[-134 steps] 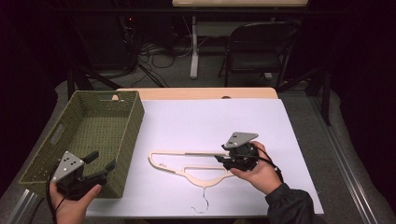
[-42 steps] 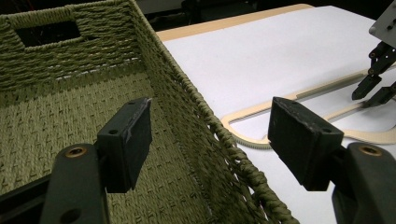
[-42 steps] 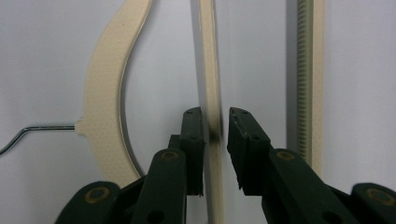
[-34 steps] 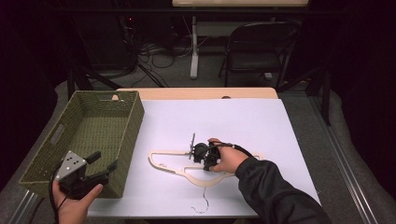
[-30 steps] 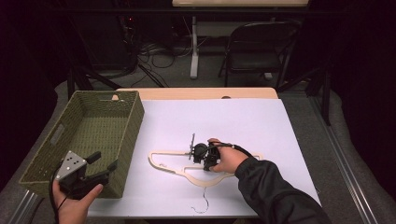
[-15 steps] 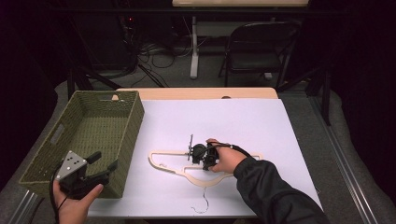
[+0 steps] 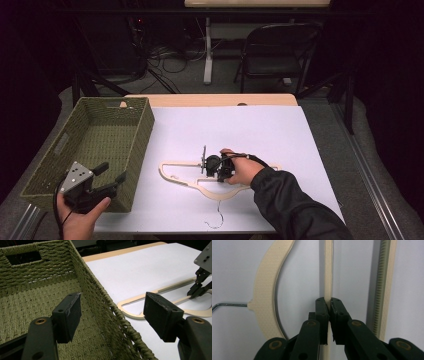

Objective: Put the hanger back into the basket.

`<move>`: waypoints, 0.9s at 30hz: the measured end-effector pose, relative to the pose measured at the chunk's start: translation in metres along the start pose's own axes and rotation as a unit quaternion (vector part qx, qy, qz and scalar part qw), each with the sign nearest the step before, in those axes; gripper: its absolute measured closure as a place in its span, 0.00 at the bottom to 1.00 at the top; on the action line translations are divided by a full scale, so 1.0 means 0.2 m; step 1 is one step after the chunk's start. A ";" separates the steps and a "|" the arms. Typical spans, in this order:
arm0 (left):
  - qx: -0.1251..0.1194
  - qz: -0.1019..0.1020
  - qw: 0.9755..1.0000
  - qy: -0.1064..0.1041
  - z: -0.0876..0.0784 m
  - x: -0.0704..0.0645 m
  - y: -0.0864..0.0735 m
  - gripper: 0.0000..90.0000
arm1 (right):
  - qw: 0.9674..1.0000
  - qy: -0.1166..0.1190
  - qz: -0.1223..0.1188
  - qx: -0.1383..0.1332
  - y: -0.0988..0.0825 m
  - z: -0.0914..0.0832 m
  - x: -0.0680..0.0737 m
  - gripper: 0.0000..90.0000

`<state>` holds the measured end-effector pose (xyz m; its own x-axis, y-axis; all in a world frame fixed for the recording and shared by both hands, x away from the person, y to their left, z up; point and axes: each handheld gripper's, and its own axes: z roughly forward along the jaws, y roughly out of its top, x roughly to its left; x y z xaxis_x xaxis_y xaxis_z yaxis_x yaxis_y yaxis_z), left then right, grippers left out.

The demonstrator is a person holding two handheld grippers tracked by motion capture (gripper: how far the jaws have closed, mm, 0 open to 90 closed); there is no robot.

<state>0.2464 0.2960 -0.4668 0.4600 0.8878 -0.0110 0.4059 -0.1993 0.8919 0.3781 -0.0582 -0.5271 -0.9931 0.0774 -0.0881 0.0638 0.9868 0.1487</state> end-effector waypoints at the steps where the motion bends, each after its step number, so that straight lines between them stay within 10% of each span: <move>1: 0.000 0.000 1.000 0.000 0.00 0.00 0.00 0.34 | 1.000 0.000 -0.001 -0.001 0.00 0.00 0.00 0.95; 15: -0.018 0.044 0.999 -0.025 0.01 -0.11 0.04 0.36 | 1.000 0.027 -0.002 -0.005 -0.04 -0.03 0.00 0.95; 27: 0.019 0.111 0.988 -0.102 0.18 -0.37 0.00 0.35 | 0.999 0.043 -0.004 -0.019 -0.07 -0.09 0.02 0.95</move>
<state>0.2406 0.2151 -0.4819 0.6888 0.7193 0.0899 0.3041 -0.3993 0.8649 0.3720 -0.0741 -0.5109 -0.9985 0.0548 -0.0054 0.0529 0.9810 0.1867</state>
